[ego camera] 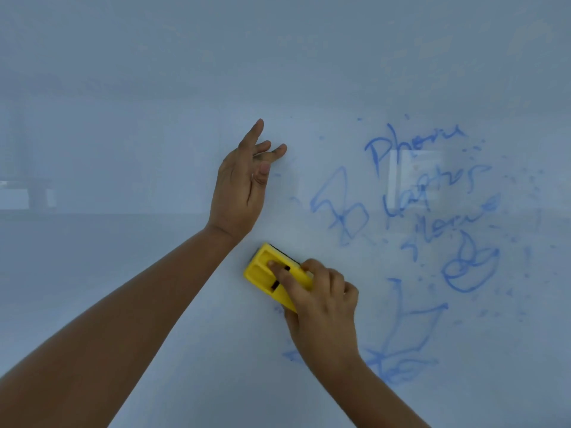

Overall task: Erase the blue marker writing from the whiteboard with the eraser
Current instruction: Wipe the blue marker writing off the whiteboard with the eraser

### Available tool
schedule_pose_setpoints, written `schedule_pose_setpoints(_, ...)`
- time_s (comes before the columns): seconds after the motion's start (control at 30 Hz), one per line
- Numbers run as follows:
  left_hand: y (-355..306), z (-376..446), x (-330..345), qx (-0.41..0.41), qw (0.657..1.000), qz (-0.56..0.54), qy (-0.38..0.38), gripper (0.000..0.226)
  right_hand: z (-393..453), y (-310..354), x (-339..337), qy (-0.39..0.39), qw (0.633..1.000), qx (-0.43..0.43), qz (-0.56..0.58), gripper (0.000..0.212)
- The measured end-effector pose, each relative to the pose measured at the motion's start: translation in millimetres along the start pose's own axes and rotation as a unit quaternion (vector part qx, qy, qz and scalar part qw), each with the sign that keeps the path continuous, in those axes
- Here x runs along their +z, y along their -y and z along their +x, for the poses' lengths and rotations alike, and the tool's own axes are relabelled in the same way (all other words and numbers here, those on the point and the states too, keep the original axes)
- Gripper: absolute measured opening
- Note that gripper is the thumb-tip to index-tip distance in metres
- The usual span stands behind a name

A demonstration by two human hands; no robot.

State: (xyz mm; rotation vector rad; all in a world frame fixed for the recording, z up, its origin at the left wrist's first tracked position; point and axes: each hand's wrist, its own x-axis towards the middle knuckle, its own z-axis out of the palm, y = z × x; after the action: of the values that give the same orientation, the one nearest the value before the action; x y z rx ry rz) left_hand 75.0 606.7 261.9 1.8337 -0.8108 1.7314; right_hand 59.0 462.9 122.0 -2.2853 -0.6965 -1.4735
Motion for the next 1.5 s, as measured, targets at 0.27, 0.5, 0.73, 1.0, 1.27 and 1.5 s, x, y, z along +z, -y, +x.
schedule_pose_setpoints(0.27,-2.8,-0.8,-0.1,-0.023,1.0,-0.012,-0.007,0.05,42.4,-16.5,-19.0,-0.075,0.993,0.092,-0.006,0.066)
schedule_pose_setpoints(0.5,0.4,-1.5,-1.9,-0.009,1.0,0.023,0.009,0.051,37.0,-4.7,-13.9,-0.05,0.998,0.021,-0.015,0.07)
schedule_pose_setpoints(0.73,0.0,-3.3,1.7,-0.003,0.999,0.04,0.017,0.052,70.7,-32.8,-33.2,-0.091,0.989,0.118,0.007,0.067)
schedule_pose_setpoints(1.0,-2.6,-3.9,-1.7,0.026,0.998,0.042,0.042,0.069,48.0,-8.8,-20.2,-0.065,0.997,0.039,-0.023,0.07)
schedule_pose_setpoints(1.27,-9.1,-8.0,-4.3,-0.006,0.999,0.023,0.026,0.063,95.8,-16.9,-36.2,-0.09,0.99,0.104,-0.029,0.068)
schedule_pose_setpoints(1.5,-6.2,-9.2,-6.9,0.002,0.999,0.018,0.045,0.073,86.0,-18.2,-38.1,-0.059,0.997,0.003,-0.044,0.064)
